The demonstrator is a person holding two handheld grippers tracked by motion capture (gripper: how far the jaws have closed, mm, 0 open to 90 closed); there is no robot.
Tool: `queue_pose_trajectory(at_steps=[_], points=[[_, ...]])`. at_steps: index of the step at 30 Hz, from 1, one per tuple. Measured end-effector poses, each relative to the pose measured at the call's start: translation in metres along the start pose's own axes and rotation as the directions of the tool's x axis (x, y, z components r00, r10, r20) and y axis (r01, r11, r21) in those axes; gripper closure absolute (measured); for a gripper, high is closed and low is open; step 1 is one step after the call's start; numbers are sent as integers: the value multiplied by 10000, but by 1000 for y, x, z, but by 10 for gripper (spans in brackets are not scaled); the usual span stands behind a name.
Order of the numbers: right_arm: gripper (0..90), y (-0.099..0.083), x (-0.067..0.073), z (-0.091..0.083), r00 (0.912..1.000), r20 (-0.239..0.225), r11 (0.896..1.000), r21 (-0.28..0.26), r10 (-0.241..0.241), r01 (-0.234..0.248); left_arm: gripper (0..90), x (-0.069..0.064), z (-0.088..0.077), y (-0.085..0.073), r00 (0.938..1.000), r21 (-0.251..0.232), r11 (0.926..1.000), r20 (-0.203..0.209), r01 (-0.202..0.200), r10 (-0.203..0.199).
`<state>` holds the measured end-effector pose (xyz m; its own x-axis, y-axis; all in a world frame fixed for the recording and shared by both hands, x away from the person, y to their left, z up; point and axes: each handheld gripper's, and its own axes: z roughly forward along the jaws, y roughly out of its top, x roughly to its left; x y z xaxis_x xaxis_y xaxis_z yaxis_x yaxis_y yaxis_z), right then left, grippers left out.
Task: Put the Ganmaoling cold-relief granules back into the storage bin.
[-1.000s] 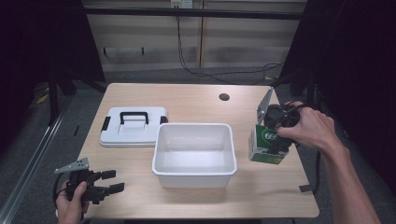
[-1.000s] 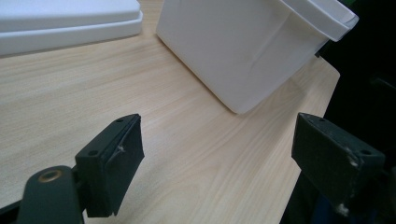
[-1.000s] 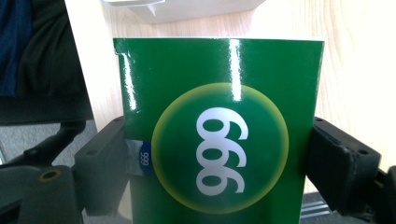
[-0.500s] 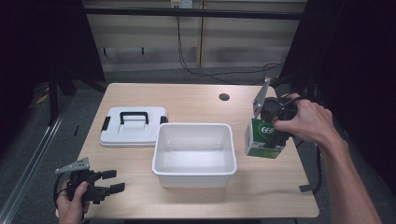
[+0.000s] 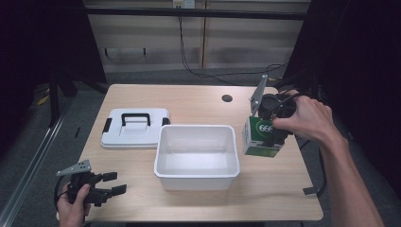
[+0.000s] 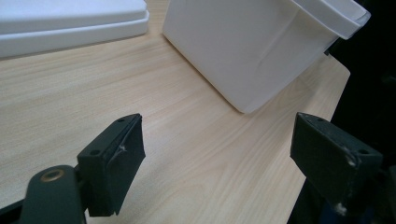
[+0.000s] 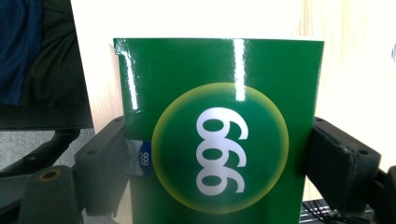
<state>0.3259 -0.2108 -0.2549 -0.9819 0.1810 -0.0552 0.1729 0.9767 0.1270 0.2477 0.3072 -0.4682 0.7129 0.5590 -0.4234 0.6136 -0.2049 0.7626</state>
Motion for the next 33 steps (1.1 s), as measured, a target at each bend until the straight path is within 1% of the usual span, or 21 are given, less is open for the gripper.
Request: queue_pose_trajectory(at_steps=[1, 2, 4, 5, 9, 11, 12, 16, 17, 21, 24, 25, 27, 29, 30, 32, 33], points=[[161, 1, 0, 0, 10000, 8, 10000, -37, -87, 87, 176, 0, 0, 0, 10000, -20, 10000, -7, 6, -6], [161, 3, 0, -1, 10000, 13, 9999, -82, -83, 83, 176, 0, 0, 0, 10000, -28, 10000, -3, 6, -6], [161, 6, 0, -3, 10000, -2, 10000, -19, -55, 55, 177, -1, 0, 0, 9999, -5, 10000, -124, -16, 16], [161, 10, -1, -4, 9998, 14, 9998, 0, -222, 222, 178, -1, 0, 0, 9999, 0, 10000, -105, -5, 5], [161, 16, -2, -4, 9997, -7, 9997, -59, -248, 248, 178, -1, 0, 0, 9999, 5, 10000, -147, -21, 21], [161, 21, -3, -4, 9992, -8, 9992, -13, -409, 409, 178, -1, 0, 0, 9999, -23, 10000, -114, -13, 12], [161, 24, -3, -4, 9992, -29, 9992, 0, -400, 400, 178, -1, 0, 0, 10000, -45, 10000, -87, -10, 10], [161, 34, -3, -2, 9981, -37, 9981, -8, -614, 614, 178, -1, 0, 0, 10000, -19, 10000, -54, -46, 45], [161, 37, -3, -2, 9984, -92, 9984, 38, -560, 560, 178, -1, 0, 0, 10000, -24, 10000, -43, -45, 45], [161, 46, -4, -3, 9970, -89, 9970, -57, -766, 766, 178, -1, -2, 0, 10000, -78, 10000, -9, -51, 51], [161, 54, -4, -1, 9967, -111, 9967, -63, -804, 803, 178, -1, -2, 0, 10000, -68, 10000, -41, -60, 60], [161, 57, -5, 0, 9959, -100, 9959, -67, -902, 901, 178, -1, -2, 0, 10000, -98, 9999, -31, -29, 29], [161, 61, -6, 1, 9962, -115, 9963, -99, -859, 857, 178, -1, -2, 0, 10000, -108, 9999, -9, -35, 35], [161, 65, -6, 3, 9954, -189, 9956, -125, -935, 933, 178, -1, -2, 0, 10000, -74, 10000, -26, -59, 59], [161, 67, -6, 5, 9955, -155, 9956, -108, -937, 935, 178, -1, -2, 0, 10000, -76, 10000, -24, -61, 61], [161, 71, -6, 8, 9939, -87, 9939, -139, -1097, 1096, 178, -1, -3, 0, 10000, -85, 9999, -21, -58, 58], [161, 73, -6, 9, 9936, -142, 9936, -139, -1124, 1122, 178, -1, -3, 0, 10000, -84, 9999, -25, -62, 62]])
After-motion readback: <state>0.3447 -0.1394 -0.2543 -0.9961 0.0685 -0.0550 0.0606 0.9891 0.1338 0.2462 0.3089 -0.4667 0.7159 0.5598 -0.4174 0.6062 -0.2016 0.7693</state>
